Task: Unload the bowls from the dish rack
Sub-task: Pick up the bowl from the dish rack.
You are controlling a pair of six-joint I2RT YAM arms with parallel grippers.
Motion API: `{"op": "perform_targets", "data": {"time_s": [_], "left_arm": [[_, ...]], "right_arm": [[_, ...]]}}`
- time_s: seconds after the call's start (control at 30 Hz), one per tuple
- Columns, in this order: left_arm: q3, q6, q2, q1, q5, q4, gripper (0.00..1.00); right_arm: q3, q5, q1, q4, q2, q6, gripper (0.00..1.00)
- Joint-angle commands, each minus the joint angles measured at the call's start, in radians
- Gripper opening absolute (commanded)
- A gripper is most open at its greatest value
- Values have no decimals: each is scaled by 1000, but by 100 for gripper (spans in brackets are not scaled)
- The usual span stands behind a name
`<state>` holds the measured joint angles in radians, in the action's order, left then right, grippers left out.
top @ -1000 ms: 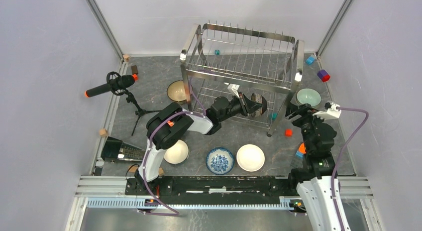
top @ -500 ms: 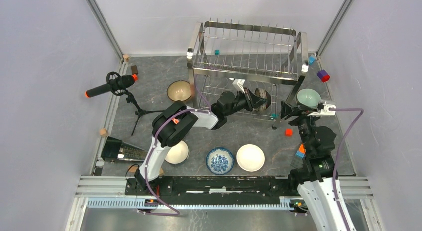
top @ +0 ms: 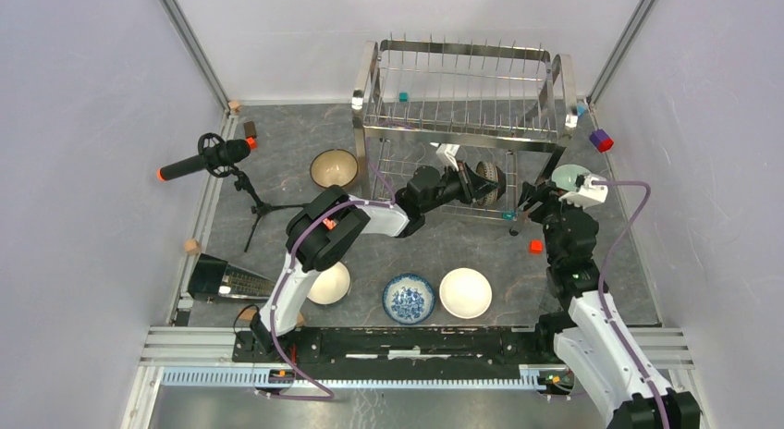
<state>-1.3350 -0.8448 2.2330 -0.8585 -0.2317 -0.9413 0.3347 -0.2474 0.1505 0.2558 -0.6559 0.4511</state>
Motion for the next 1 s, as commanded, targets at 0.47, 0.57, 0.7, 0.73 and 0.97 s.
{"op": "perform_targets", "data": {"time_s": [0.47, 0.57, 0.7, 0.73, 0.97], "left_arm": [[134, -32, -136, 15, -123, -338, 2], [137, -51, -158, 15, -128, -373, 2], [135, -59, -173, 15, -138, -395, 2], [135, -59, -170, 16, -138, -397, 2], [141, -160, -110, 26, -132, -521, 2]], "right_arm": [[-6, -14, 2, 171, -21, -12, 57], [-7, -14, 3, 174, -24, -9, 58], [-7, -15, 2, 184, -41, -8, 57], [-10, -13, 1, 187, -42, -6, 56], [-38, -5, 1, 200, -12, -6, 58]]}}
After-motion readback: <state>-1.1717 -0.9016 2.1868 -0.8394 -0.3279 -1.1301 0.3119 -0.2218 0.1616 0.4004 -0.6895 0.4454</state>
